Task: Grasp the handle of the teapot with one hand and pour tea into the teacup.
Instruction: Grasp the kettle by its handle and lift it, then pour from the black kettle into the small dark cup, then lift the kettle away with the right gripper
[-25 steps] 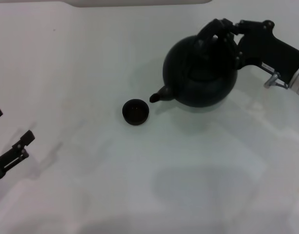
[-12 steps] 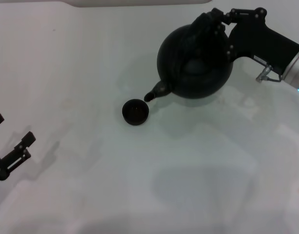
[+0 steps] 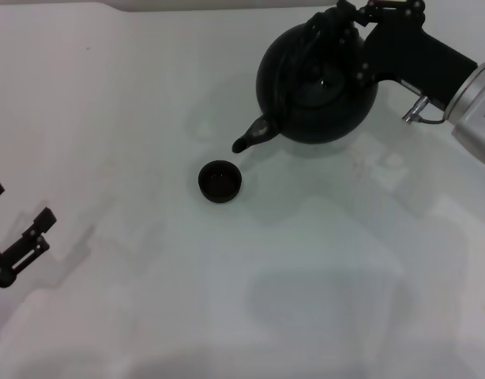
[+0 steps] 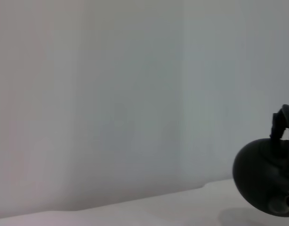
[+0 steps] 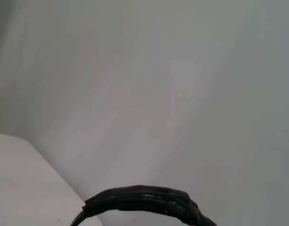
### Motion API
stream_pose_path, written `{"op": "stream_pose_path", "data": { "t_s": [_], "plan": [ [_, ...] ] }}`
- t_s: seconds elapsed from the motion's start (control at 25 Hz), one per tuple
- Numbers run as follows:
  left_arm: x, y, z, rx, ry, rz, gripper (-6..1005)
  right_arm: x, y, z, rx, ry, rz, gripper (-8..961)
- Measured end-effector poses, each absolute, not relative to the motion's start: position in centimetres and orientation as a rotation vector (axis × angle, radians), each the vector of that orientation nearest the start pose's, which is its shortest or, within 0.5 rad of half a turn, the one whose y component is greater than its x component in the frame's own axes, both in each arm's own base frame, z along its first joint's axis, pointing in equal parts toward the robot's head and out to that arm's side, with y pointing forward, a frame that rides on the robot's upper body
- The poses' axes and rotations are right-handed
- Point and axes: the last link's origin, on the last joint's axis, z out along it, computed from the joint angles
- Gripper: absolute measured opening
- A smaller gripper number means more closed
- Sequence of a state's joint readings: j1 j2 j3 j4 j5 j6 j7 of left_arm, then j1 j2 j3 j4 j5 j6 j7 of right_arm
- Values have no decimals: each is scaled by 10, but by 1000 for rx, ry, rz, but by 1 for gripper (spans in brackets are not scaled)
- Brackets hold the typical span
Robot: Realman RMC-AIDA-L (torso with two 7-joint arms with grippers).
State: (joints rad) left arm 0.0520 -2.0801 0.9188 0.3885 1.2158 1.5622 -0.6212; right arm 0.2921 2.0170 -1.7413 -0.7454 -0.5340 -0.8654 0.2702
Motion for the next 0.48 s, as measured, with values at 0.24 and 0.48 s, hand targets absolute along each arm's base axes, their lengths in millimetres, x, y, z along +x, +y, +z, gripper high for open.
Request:
{"op": "stream_pose_path", "data": {
  "t_s": [0.24, 0.48],
  "plan": [
    [-372, 166, 3, -2013, -531, -795, 861, 238, 342, -36, -2158, -139, 556, 110],
    [-371, 171, 2, -2017, -531, -791, 861, 229, 338, -47, -2144, -191, 508, 109]
  ]
}}
